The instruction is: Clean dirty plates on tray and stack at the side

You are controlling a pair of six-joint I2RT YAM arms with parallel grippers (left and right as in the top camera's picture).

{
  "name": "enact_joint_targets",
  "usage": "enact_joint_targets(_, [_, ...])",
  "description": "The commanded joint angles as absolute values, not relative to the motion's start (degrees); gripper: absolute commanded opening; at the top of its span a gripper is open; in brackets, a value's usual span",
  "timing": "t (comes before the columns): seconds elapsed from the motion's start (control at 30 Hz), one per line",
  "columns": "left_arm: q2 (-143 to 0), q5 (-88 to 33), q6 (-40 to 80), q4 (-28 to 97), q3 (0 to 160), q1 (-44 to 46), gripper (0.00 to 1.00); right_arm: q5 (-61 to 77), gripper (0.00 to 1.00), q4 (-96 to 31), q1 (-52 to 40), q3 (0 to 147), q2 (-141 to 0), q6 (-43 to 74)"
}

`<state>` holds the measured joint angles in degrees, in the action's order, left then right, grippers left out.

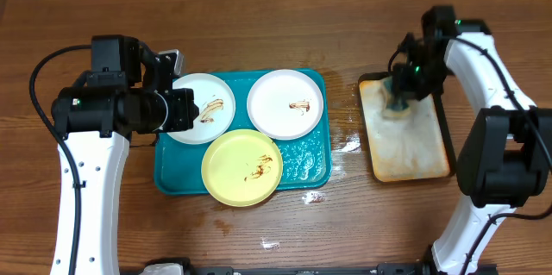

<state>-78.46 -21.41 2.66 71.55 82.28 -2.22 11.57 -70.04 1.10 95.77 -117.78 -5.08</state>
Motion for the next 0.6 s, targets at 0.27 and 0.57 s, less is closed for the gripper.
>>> enact_joint_targets(0.27, [-80.4, -14.5, 2.8, 70.6, 82.6, -1.8, 0.04, 11.2, 0.04, -73.2, 1.3, 100.3, -114.3, 0.1])
enact_joint_targets(0.57, [-90.1, -25.2, -5.2, 64.7, 82.5, 1.5, 0.15, 11.2, 0.04, -77.3, 1.3, 100.3, -114.3, 0.3])
